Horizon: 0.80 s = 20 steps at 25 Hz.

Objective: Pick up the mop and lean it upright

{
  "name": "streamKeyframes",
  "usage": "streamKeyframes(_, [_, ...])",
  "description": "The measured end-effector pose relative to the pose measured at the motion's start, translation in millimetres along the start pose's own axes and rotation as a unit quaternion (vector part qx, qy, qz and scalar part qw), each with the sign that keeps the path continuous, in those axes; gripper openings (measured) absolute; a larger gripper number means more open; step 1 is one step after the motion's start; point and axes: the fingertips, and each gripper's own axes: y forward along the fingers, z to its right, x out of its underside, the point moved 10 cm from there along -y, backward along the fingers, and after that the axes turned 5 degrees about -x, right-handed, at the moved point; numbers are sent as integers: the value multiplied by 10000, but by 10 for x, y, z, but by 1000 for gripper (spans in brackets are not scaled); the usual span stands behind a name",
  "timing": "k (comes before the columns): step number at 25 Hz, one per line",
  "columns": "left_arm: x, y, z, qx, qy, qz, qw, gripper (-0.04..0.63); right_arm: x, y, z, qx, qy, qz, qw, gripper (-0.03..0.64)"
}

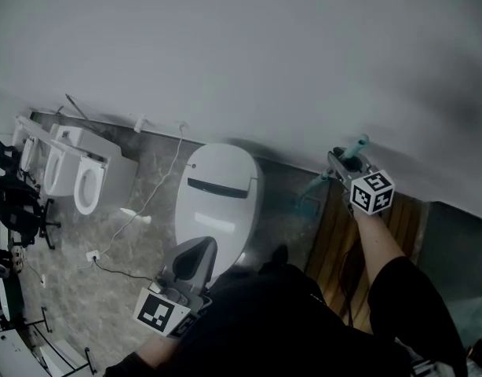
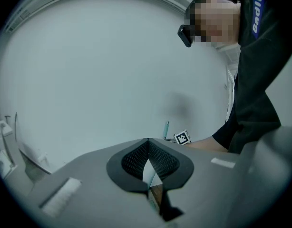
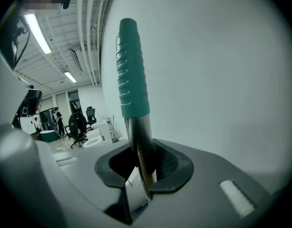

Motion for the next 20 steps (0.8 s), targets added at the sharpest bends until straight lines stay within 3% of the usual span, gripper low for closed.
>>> streamKeyframes(8, [95, -140, -127, -213, -85, -101, 9997, 20, 161, 396, 210, 4, 22, -220, 9998, 80])
streamKeyframes(15, [108, -199, -177, -289, -122, -193, 9993, 20, -12, 723, 476, -159, 38, -506, 9986, 78])
streamKeyframes(20, [114, -248, -181, -365, -139, -249, 9989, 20, -106, 881, 675, -46, 252, -592, 9979, 81])
